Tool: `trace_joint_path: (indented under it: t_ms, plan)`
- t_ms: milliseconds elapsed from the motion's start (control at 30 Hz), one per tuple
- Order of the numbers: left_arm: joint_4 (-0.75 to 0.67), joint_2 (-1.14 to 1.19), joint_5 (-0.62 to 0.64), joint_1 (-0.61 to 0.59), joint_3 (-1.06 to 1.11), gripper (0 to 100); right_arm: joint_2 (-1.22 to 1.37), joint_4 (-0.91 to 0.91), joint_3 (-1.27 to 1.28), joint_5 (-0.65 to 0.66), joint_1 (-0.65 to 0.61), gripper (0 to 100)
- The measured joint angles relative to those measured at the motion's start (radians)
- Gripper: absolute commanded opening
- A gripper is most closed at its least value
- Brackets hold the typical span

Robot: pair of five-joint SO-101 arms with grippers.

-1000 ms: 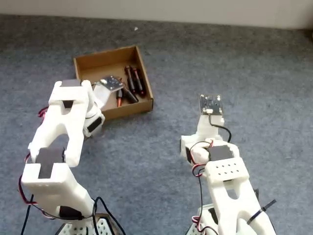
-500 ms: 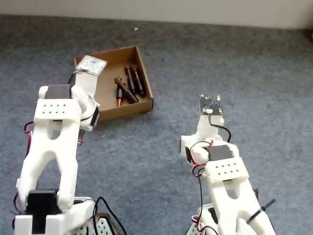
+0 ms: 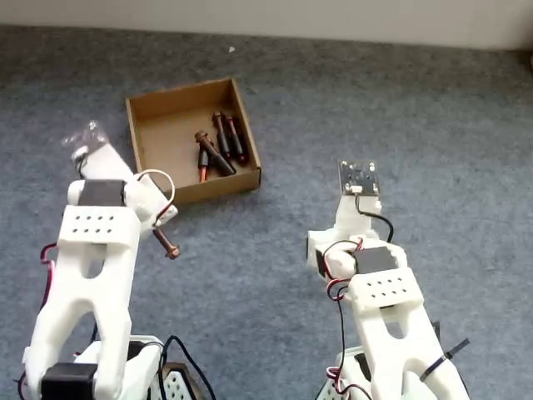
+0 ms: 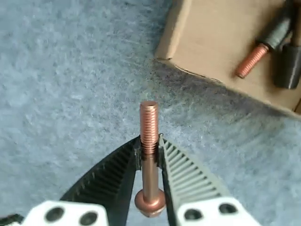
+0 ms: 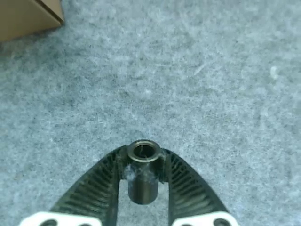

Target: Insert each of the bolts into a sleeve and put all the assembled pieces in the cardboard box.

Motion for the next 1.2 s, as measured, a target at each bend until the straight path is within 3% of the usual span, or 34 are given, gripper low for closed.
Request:
trace_joint_path:
  t_ms: [133,233,400,533,700,967,1200]
  plan:
    - [-0.172,-0.018,0.126,0.0,0.135,4,0.0,0.0,0.0,0.0,0.0,0.5]
    - [-0.269,-0.031,0.161,0.002,0.204,14,0.0,0.0,0.0,0.0,0.0,0.5]
    - [-0.295,-0.074,0.279,0.0,0.227,32,0.0,0.0,0.0,0.0,0.0,0.5]
    - [-0.27,-0.114,0.292,0.0,0.227,31,0.0,0.0,0.0,0.0,0.0,0.5]
    - [-0.224,-0.181,0.279,0.0,0.227,21,0.0,0.0,0.0,0.0,0.0,0.5]
    - [-0.196,-0.344,-0.054,0.0,0.227,4,0.0,0.0,0.0,0.0,0.0,0.5]
    - [-0.193,-0.399,-0.647,0.0,0.227,3,0.0,0.0,0.0,0.0,0.0,0.5]
